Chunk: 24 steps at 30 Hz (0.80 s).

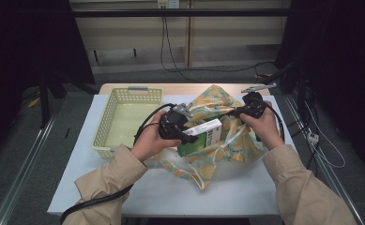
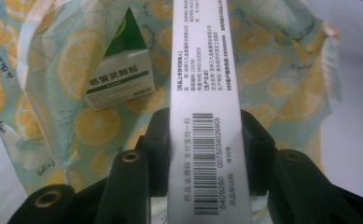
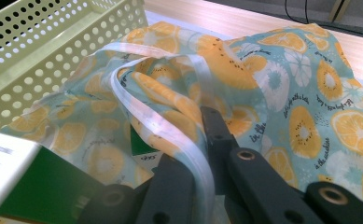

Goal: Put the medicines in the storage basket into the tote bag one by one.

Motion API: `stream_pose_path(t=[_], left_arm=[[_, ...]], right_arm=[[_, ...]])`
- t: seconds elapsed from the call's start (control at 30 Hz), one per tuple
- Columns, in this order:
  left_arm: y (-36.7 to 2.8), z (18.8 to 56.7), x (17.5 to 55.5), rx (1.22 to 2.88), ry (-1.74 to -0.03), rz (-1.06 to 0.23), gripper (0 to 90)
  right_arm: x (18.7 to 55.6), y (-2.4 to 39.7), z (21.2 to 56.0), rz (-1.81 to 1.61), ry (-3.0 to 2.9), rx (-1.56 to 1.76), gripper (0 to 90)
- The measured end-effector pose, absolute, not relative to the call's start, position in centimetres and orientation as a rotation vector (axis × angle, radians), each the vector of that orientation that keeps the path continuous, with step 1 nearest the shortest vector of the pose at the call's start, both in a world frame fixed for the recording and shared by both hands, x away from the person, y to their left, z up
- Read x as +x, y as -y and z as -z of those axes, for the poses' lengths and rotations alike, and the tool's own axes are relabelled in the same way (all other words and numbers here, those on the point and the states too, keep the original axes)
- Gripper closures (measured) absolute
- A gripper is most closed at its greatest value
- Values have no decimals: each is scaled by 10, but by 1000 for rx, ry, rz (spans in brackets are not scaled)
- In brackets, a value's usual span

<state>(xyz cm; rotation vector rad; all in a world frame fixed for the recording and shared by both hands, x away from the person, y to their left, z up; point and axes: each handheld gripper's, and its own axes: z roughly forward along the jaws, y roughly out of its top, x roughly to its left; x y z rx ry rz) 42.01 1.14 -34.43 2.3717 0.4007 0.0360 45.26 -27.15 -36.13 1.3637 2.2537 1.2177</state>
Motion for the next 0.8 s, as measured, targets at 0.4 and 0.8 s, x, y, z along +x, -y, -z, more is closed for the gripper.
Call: stream_pose_path(t=[0.4, 0.8], left_arm=[[19, 364, 426, 2381, -415, 2, 625], [36, 376, 430, 2372, -441, 8, 625]], right_arm=[[448, 274, 360, -1220, -2247, 1365, 899], [448, 276, 362, -1223, -2248, 1366, 899]])
